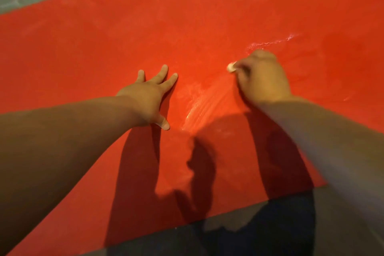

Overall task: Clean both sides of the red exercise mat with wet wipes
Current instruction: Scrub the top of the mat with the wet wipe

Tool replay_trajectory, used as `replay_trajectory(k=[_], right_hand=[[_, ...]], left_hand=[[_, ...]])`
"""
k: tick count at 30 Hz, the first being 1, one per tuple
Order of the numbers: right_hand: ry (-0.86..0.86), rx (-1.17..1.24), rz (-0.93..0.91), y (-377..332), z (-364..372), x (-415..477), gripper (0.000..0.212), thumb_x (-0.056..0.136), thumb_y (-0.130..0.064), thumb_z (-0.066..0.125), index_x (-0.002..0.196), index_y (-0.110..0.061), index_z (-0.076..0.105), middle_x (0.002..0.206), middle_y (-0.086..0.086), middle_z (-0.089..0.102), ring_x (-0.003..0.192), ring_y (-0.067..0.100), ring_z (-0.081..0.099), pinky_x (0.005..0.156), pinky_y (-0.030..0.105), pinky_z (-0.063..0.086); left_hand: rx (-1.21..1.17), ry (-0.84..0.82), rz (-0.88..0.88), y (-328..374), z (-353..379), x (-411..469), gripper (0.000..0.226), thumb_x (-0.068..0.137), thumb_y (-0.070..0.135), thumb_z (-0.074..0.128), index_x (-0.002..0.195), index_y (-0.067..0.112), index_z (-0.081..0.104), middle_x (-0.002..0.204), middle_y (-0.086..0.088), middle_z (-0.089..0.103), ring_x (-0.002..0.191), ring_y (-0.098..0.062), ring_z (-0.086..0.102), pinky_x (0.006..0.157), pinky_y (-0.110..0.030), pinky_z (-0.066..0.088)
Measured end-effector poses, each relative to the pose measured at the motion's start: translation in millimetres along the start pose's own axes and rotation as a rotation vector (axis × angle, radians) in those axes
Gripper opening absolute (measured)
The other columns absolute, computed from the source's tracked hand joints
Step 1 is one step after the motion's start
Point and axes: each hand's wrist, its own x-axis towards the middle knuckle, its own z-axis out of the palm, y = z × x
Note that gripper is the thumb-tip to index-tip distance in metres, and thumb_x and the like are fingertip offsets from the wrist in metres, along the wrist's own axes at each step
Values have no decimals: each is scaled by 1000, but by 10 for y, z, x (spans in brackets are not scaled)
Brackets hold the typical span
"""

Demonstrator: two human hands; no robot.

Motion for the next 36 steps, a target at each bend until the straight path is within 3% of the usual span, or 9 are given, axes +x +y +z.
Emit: replay_trajectory(k=[2,5,12,14,18,21,28,33,36], right_hand=[[27,-31,116,82,-53,121,26,87,-10,51,103,-11,71,102,18,61,103,37,53,86,35,38],[-52,10,43,-326,149,-79,30,90,-10,49,113,-13,67,108,14,59,108,32,51,90,33,36],[-345,95,-520,-858,437,-500,27,84,-7,58,109,-11,68,99,10,60,102,32,56,89,36,43],[-287,9,-363,-561,292,-193,32,90,-12,53,119,-17,65,110,9,58,112,28,51,94,31,35],[-5,-59,126,10,-58,294,31,89,-9,50,113,-13,68,111,18,59,105,35,55,86,34,38],[-56,-30,59,-354,182,154,29,87,-6,50,110,-10,68,106,17,58,102,35,54,85,34,37],[-397,143,-488,-1034,535,-430,28,87,-9,52,110,-14,69,99,9,57,101,30,52,93,40,43],[-14,23,-46,-225,170,249,28,85,-7,54,104,-13,73,96,17,60,99,38,55,85,34,40],[-13,-95,54,-227,151,315,31,86,-5,50,110,-10,69,104,18,58,103,37,52,88,35,37]], left_hand=[[-18,44,-34,-3,30,0,140,53,51,88,147,44,-16,156,6,-29,146,-41,-2,110,-55,31],[-93,70,-122,-26,67,-37,145,48,54,89,149,40,-14,158,-7,-23,146,-41,-2,110,-56,29],[-78,61,-47,-212,79,-75,131,60,53,84,150,39,-9,159,-6,-19,146,-38,-1,115,-50,24],[-80,72,-50,-232,114,-103,128,61,54,83,151,39,-8,160,-2,-16,147,-38,0,114,-52,26],[-138,95,-207,-195,165,-173,129,60,56,83,152,37,-6,160,-6,-5,140,-52,11,107,-57,31],[-123,66,-208,-212,160,-174,130,61,59,81,152,34,-7,160,-10,-9,140,-53,13,108,-54,30],[-111,12,-178,-241,168,-191,130,64,57,80,150,36,-15,158,-9,-21,142,-50,4,111,-53,26],[-124,15,-189,-233,172,-197,128,66,54,80,149,38,-16,158,-8,-22,143,-49,2,108,-54,30],[-130,4,-201,-207,153,-190,131,65,51,82,149,37,-16,158,-8,-22,143,-49,2,107,-55,31]])
